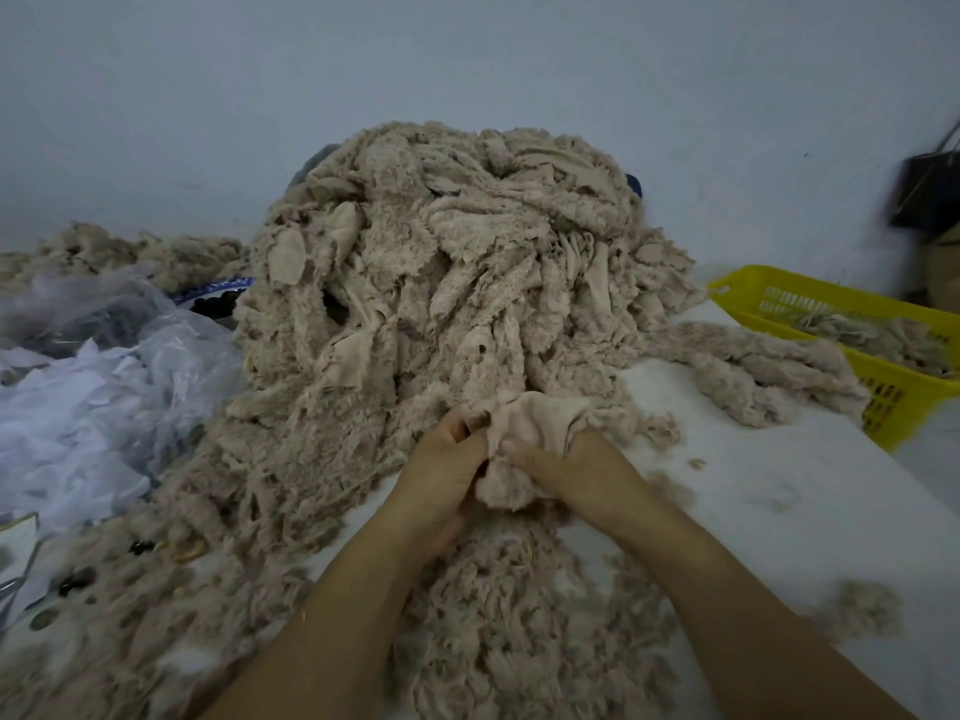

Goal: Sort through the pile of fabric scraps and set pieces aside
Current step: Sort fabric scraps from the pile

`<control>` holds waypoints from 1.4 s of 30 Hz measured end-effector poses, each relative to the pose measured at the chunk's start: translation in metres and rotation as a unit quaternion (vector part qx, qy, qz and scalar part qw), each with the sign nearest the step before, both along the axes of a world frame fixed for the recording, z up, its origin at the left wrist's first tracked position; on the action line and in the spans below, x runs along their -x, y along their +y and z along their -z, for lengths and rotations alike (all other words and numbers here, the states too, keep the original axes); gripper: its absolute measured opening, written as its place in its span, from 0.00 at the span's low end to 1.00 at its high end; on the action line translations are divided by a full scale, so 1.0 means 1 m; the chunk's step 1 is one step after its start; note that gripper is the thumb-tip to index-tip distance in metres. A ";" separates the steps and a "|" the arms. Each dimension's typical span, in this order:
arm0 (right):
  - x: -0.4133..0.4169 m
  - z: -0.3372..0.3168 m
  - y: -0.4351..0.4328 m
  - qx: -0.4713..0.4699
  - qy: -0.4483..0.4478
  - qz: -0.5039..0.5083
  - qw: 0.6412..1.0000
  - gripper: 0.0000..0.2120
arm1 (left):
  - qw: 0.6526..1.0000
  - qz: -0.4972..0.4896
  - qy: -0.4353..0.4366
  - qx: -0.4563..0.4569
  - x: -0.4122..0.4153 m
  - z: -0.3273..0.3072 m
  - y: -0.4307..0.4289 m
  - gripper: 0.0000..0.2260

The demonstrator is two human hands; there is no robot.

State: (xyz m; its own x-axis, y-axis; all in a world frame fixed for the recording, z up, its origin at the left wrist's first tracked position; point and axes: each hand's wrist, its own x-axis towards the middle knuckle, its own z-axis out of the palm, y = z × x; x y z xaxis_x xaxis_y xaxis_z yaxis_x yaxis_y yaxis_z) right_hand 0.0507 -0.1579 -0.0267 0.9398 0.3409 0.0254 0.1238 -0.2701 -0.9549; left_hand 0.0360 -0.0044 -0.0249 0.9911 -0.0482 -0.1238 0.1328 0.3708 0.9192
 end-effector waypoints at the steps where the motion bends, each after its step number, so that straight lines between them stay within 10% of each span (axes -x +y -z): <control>1: -0.001 0.001 -0.002 0.043 -0.008 0.020 0.999 0.13 | 0.999 -0.018 -0.006 -0.028 -0.001 0.001 0.000 0.04; 5: -0.004 -0.003 -0.011 -0.004 -0.003 0.082 0.997 0.11 | 0.992 -0.038 -0.032 -0.113 -0.005 0.001 0.002 0.12; 11: -0.015 -0.016 -0.027 -0.330 0.106 0.180 0.921 0.22 | 0.992 -0.097 -0.053 -0.065 -0.006 -0.007 0.011 0.18; 17: -0.018 -0.009 -0.022 -0.302 0.137 0.162 0.930 0.10 | 0.934 -0.160 -0.097 -0.305 -0.005 -0.004 0.009 0.15; 22: -0.035 -0.015 -0.058 -0.623 0.130 0.235 0.735 0.36 | 0.870 -0.090 -0.160 -0.457 -0.012 0.013 0.013 0.08; 30: -0.025 0.008 -0.009 -0.234 0.105 0.153 0.954 0.12 | 0.861 -0.071 -0.205 -0.461 -0.010 0.012 0.009 0.14; 37: -0.016 0.010 -0.004 -0.124 0.064 0.135 0.981 0.14 | 0.891 0.100 -0.267 -0.352 0.007 0.010 -0.008 0.13; 42: -0.014 0.006 -0.007 -0.211 0.058 0.164 0.962 0.10 | 0.962 0.013 -0.145 -0.229 0.000 0.011 -0.009 0.16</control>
